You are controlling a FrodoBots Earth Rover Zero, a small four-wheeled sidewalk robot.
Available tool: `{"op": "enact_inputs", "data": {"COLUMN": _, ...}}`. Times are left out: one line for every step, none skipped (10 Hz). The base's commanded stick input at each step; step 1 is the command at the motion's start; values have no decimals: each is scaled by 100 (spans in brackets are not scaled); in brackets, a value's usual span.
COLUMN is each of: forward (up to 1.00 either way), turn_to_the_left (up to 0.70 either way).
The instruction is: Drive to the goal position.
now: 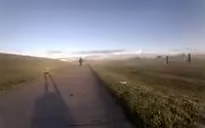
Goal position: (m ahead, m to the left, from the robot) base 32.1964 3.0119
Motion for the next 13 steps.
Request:
{"op": "enact_inputs", "data": {"forward": 70, "turn_to_the_left": 35}}
{"op": "enact_inputs", "data": {"forward": 70, "turn_to_the_left": 35}}
{"op": "enact_inputs", "data": {"forward": 70, "turn_to_the_left": 35}}
{"op": "enact_inputs", "data": {"forward": 70, "turn_to_the_left": 35}}
{"op": "enact_inputs", "data": {"forward": 70, "turn_to_the_left": 34}}
{"op": "enact_inputs", "data": {"forward": 70, "turn_to_the_left": 18}}
{"op": "enact_inputs", "data": {"forward": 70, "turn_to_the_left": 2}}
{"op": "enact_inputs", "data": {"forward": 70, "turn_to_the_left": 0}}
{"op": "enact_inputs", "data": {"forward": 70, "turn_to_the_left": 0}}
{"op": "enact_inputs", "data": {"forward": 70, "turn_to_the_left": 0}}
{"op": "enact_inputs", "data": {"forward": 70, "turn_to_the_left": 0}}
{"op": "enact_inputs", "data": {"forward": 70, "turn_to_the_left": 0}}
{"op": "enact_inputs", "data": {"forward": 70, "turn_to_the_left": 0}}
